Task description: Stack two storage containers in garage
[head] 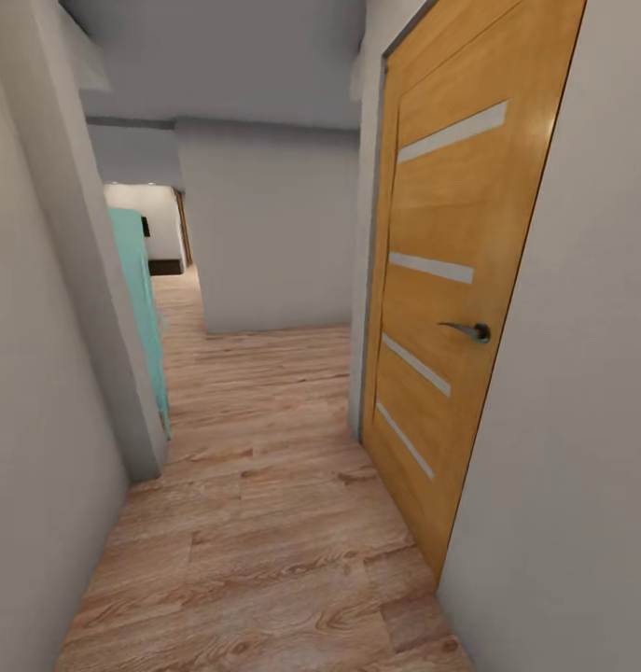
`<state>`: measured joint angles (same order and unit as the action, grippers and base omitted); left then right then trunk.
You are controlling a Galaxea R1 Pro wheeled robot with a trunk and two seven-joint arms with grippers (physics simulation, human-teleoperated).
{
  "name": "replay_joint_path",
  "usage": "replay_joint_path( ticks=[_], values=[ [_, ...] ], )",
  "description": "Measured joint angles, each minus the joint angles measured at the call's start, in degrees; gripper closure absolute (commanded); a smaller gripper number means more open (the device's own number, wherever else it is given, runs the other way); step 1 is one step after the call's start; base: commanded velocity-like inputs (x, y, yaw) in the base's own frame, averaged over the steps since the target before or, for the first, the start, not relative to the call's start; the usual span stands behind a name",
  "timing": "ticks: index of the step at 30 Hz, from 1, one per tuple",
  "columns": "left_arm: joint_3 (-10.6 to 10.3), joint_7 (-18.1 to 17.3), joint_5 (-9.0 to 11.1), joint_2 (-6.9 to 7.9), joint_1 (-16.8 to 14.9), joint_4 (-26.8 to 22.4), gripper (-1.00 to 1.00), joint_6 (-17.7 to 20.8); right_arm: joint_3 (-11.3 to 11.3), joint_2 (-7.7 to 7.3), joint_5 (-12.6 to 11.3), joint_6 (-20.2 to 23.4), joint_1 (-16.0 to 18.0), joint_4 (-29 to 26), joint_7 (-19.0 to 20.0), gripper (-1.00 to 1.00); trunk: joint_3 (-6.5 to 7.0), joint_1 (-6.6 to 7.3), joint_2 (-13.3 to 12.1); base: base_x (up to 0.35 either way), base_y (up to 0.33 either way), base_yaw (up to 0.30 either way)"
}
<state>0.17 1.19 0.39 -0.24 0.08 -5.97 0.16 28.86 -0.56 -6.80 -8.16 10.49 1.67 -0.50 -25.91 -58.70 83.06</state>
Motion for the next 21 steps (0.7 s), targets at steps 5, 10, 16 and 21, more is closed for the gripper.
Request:
replay_joint_path(
  ticks=[5, 10, 16, 21],
  values=[
    [0.0, 0.0, 0.0, 0.05, 0.0, 0.0, -1.0, 0.0, 0.0, -0.04, 0.0, 0.0, 0.0, 0.0, 0.0, -1.0, 0.0, 0.0, 0.0, 0.322, 0.0, 0.274],
    [0.0, 0.0, 0.0, 0.07, 0.0, 0.0, -1.0, 0.0, 0.0, -0.08, -0.1, 0.0, 0.0, 0.0, 0.0, -1.0, 0.0, 0.0, 0.0, 0.322, 0.0, 0.274],
    [0.0, 0.0, 0.0, 0.08, 0.0, 0.0, -1.0, 0.0, 0.0, -0.09, -0.1, 0.0, 0.0, 0.0, 0.0, -1.0, 0.0, 0.0, 0.0, 0.322, 0.0, 0.274],
    [0.0, 0.0, 0.0, 0.07, 0.0, 0.0, -1.0, 0.0, 0.0, -0.09, -0.1, 0.0, 0.0, 0.0, 0.0, -1.0, 0.0, 0.0, 0.0, 0.322, 0.0, 0.238]
  ],
)
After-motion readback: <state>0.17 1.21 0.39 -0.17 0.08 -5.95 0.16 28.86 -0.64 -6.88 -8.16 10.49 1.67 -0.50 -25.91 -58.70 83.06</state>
